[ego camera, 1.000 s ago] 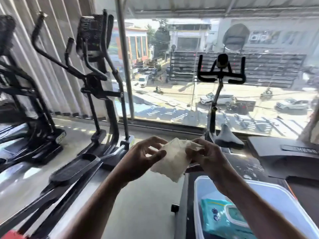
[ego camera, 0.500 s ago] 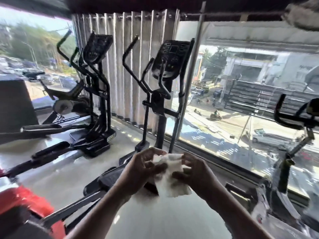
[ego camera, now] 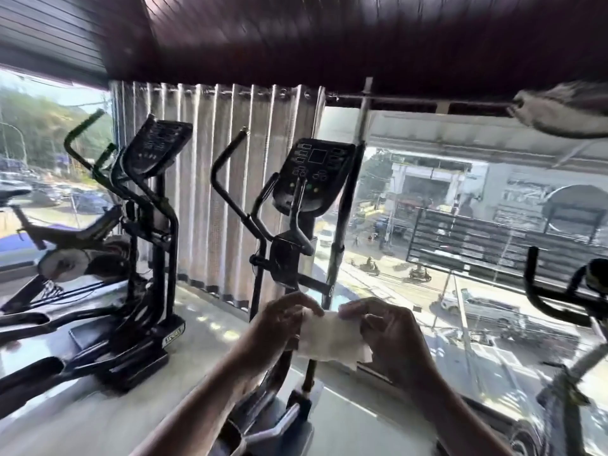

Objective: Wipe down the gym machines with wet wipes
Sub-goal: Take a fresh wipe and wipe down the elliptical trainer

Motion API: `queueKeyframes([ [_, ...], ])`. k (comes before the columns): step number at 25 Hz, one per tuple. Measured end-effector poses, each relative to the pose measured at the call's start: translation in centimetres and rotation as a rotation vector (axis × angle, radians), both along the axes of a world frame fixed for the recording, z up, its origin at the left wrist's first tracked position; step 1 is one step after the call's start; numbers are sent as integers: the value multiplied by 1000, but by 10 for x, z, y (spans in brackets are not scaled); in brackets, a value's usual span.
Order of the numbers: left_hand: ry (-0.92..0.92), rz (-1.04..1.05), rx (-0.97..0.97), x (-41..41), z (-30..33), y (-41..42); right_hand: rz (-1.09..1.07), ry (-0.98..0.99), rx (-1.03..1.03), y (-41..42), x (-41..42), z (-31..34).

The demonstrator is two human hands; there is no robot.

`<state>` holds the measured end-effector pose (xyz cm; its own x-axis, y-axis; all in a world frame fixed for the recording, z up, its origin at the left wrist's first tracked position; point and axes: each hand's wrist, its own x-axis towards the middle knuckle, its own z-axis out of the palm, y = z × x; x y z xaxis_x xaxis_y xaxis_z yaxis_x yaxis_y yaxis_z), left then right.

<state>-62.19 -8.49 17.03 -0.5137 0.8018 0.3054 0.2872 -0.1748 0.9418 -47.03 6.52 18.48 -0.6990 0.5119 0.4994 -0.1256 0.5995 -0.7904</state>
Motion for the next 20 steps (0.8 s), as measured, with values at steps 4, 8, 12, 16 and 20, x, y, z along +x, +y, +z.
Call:
queueKeyframes([
  [4,32,-25,41,-46,16,78,67,16,-173,83,-40,12],
  [8,229,-46,73,-95,45,166,68,36,-217,165,-83,39],
  [12,242,-11,198,-147,62,234,36,-29,-99,225,-133,66],
  [16,318,69,227,-217,60,295,-58,73,-72,278,-177,86],
  [20,712,395,173,-312,51,350,-287,211,-1,338,-227,109],
])
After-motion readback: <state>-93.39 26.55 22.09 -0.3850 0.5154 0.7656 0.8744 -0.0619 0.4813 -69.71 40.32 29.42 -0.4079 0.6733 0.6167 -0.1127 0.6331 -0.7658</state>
